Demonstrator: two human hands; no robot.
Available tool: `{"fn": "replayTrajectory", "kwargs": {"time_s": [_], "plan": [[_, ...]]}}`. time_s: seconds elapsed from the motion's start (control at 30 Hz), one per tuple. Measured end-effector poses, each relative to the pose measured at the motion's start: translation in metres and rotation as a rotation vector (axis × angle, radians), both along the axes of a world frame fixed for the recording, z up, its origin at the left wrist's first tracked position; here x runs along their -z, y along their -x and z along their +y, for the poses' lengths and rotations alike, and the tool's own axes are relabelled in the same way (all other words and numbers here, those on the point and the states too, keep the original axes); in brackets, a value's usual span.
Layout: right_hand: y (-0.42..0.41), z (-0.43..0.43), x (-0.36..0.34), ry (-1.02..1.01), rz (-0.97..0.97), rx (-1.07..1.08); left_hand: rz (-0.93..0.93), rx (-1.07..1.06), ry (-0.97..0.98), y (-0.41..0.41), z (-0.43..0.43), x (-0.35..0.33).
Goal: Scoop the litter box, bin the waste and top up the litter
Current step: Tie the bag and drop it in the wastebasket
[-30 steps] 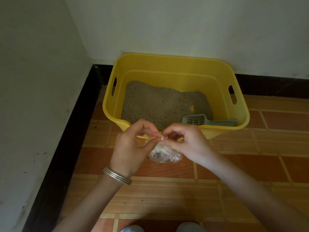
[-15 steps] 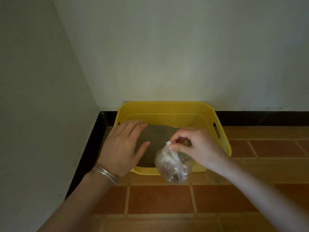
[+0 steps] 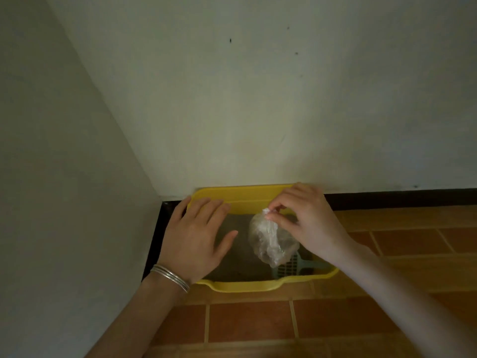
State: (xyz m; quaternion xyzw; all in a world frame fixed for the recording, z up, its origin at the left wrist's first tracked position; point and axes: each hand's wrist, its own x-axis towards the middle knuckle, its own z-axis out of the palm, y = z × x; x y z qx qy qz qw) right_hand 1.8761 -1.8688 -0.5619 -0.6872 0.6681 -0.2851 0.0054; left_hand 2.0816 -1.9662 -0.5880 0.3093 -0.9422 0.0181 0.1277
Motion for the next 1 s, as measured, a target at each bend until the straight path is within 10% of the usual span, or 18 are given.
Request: {"fn": "replayTrajectory", "kwargs": {"time_s": [1.0], "plan": [[-0.058, 0.14, -0.495, -0.213, 0.176, 0.309, 0.044, 0.19, -0.08, -0.027, 0.111, -0.513]]}}
